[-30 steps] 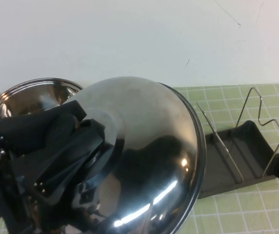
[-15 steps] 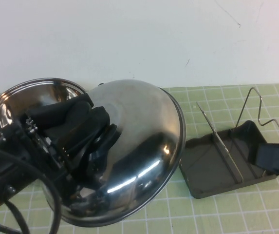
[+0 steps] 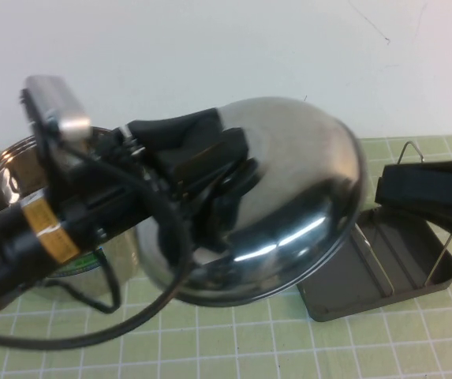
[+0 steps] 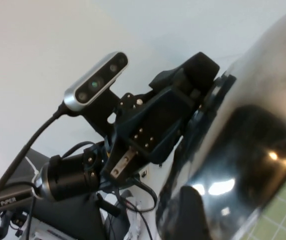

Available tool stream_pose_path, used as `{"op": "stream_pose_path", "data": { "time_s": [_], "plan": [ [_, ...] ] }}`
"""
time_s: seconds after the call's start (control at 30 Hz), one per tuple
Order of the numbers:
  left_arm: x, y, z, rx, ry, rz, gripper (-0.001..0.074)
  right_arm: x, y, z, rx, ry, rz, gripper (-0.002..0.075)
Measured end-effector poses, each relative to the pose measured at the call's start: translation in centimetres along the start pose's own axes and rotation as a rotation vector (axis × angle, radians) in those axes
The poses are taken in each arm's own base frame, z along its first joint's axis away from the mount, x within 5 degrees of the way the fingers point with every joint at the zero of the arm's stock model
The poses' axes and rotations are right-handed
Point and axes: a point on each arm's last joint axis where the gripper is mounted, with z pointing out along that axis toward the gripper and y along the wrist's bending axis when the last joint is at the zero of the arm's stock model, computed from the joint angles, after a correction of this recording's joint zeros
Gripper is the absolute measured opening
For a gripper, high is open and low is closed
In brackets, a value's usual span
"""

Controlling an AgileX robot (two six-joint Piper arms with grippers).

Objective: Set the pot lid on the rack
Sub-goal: Hand over the pot lid

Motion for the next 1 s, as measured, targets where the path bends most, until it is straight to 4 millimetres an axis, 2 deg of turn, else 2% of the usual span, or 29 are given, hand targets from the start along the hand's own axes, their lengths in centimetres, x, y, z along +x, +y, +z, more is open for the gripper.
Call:
{"op": "stream_pose_path", "data": {
  "time_s": [0.2, 0.37, 0.5, 0.57, 0.67, 0.8, 0.83, 1.0],
  "plan": [
    [0.1, 0.7, 2.6, 0.045, 0.001, -0.009, 0.0315, -1.1, -0.7, 0.4, 0.002, 0.002, -0.023, 0.0482],
    [0.3, 1.0, 3.3, 0.055, 0.004, -0.013, 0.0315, -1.2, -0.9, 0.5, 0.004, 0.002, -0.029, 0.0482],
    [1.4, 0.7, 4.3, 0.081, 0.018, -0.05, 0.0315, -1.3, -0.6, 0.9, 0.007, 0.009, -0.073, 0.0466],
    [2.3, 0.2, 4.9, 0.103, 0.024, -0.075, 0.0316, -1.5, -0.5, 1.3, 0.016, 0.015, -0.109, 0.0432],
    [3.4, -0.3, 5.8, 0.115, 0.026, -0.099, 0.0312, -1.7, -0.4, 1.8, 0.033, 0.014, -0.157, 0.0336],
    [4.3, -0.1, 6.3, 0.1, 0.027, -0.135, 0.0314, -1.7, -0.2, 2.0, 0.028, 0.018, -0.167, 0.0141],
    [4.3, 0.0, 6.4, 0.095, 0.021, -0.13, 0.0314, -1.7, -0.3, 2.0, 0.032, 0.02, -0.169, 0.0119],
    [4.3, 0.1, 6.4, 0.087, 0.014, -0.131, 0.0314, -1.7, -0.4, 2.1, 0.039, 0.021, -0.17, 0.0119]
  ]
}}
